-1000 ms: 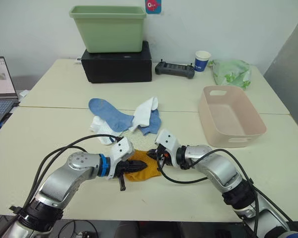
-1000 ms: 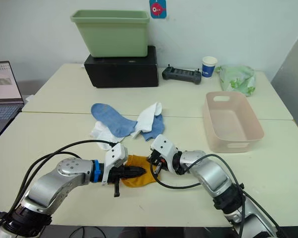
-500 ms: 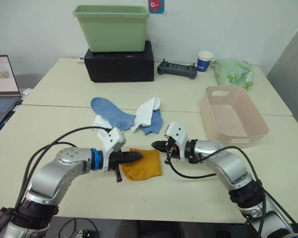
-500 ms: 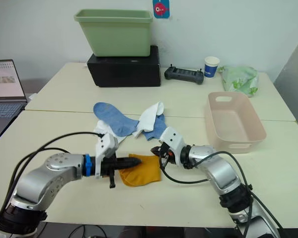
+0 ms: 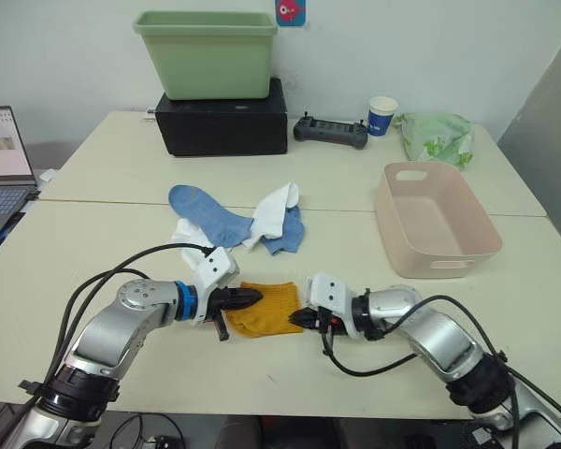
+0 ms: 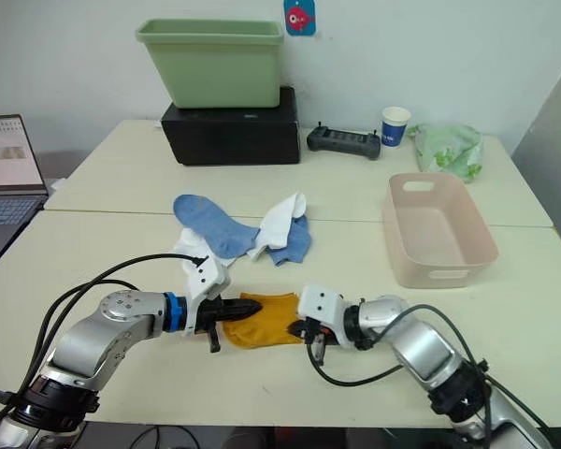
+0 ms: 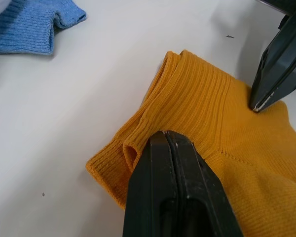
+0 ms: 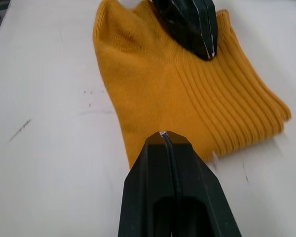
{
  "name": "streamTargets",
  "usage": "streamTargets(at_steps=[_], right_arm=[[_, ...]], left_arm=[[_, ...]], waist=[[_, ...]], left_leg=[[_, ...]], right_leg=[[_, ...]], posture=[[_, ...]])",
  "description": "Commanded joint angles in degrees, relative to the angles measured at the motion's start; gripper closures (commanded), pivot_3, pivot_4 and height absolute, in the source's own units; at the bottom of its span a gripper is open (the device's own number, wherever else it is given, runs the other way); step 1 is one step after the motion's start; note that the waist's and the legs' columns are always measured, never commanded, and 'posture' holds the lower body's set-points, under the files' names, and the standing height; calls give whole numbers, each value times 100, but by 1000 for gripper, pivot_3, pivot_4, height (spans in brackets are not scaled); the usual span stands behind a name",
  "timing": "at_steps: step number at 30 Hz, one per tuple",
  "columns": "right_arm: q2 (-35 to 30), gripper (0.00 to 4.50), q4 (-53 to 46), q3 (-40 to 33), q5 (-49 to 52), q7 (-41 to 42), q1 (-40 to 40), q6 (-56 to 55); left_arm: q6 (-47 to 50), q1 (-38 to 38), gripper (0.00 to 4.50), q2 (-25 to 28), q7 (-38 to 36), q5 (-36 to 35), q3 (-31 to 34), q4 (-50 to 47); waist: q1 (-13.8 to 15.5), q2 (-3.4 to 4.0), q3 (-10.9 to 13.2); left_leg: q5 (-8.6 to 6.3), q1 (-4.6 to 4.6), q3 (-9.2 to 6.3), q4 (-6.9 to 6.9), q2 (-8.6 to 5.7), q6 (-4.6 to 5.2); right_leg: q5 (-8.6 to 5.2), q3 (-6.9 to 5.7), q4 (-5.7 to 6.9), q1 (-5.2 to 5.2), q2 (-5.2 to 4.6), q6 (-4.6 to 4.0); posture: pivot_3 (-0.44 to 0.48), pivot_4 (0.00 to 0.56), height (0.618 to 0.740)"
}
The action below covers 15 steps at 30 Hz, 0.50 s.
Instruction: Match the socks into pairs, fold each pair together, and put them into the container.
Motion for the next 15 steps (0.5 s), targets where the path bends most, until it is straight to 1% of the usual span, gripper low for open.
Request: streamTargets(at_steps=[1,2,5,8,10,13,15], right_arm=[[51,4481,-332,-324,233,-19,144,116],[78,4481,-386,-390,282,-32,161,163],[156,4481,-618,-790,537,-178,209,464],[141,4481,-669,-940,573,-281,238,619],[95,4481,-640,-977,509,-347,228,659],[199,4481,-627,-1140,468,-630,223,689],[248,4481,-663,-1169,556,-785,124,1187]], left_arm=[[-54,0,4500,122,-279,-270,317,-396],[-36,5,4500,161,-335,-299,336,-467],[-7,25,4500,530,-715,-313,279,-749],[-263,104,4500,664,-737,132,-14,-378],[-443,109,4500,659,-732,401,-184,-120],[-582,29,4500,463,-615,583,-265,255],[-677,20,4500,396,-635,695,-347,399]], waist=[[5,0,1],[5,0,1],[4,1,3],[11,2,3],[12,2,3],[21,2,3],[41,3,3]], left_leg=[[0,-1,-1,0,2,0],[0,-2,0,0,2,0],[0,-3,0,-1,2,0],[0,-2,0,-2,1,0],[0,-1,1,0,0,0],[0,-3,1,0,0,0],[0,-2,0,0,0,0]], right_leg=[[0,0,0,-1,2,0],[0,1,1,-4,2,0],[0,2,1,-4,2,0],[0,1,0,-3,2,0],[0,2,0,-3,1,0],[0,1,0,-4,1,0],[0,1,1,-3,1,0]], posture=[[0,150,730],[0,150,730],[0,150,730],[0,150,730],[0,150,730],[0,150,730],[0,150,730]])
